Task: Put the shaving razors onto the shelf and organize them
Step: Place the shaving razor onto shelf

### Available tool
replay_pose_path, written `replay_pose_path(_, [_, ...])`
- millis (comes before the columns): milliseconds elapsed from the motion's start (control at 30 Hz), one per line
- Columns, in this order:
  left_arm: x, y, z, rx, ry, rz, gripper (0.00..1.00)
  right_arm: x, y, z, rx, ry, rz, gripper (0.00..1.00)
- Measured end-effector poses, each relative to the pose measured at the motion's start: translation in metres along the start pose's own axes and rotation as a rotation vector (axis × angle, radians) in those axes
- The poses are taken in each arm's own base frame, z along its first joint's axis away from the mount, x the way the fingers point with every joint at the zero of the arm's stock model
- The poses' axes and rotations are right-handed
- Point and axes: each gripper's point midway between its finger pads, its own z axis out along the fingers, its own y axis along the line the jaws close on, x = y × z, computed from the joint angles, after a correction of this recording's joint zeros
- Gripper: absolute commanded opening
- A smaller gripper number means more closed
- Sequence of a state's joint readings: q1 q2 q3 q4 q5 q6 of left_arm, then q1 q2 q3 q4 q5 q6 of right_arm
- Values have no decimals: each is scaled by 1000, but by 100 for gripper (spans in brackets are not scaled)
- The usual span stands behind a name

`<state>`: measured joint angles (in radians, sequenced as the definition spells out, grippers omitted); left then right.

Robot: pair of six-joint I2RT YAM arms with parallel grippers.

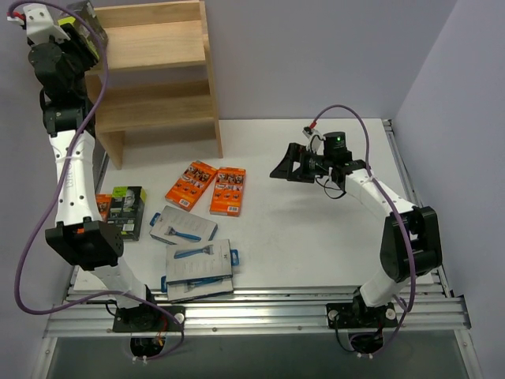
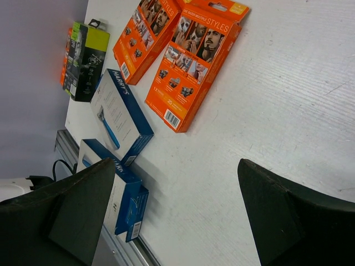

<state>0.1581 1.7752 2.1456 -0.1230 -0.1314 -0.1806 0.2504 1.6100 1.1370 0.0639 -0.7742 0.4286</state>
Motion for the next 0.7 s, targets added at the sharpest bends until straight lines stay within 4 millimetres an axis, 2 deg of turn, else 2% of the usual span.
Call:
replay_pose_path(167, [21,46,7,-104,34,14,27,1,-2,2,-4,7,-6,88])
replay_pose_path(267, [26,49,9,-111,43,17,38,1,-1,2,-10,5,-11,88])
replay_pose_path(300, [28,49,10,-111,45,17,45,1,-1,2,-11,5,-11,88])
replay_pose_path(433, [32,50,13,-112,50,17,58,1,0,2,-15,5,-13,88])
replay_pose_path(600, [32,63,13,-172,54,24,70,0,1,2,-18,4,-16,88])
replay_pose_path(633, [32,66,14,-186,56,23,79,0,1,2,-19,4,-16,88])
replay_pose_path(700, [33,71,13,-207,63,25,90,0,1,2,-19,3,-16,88])
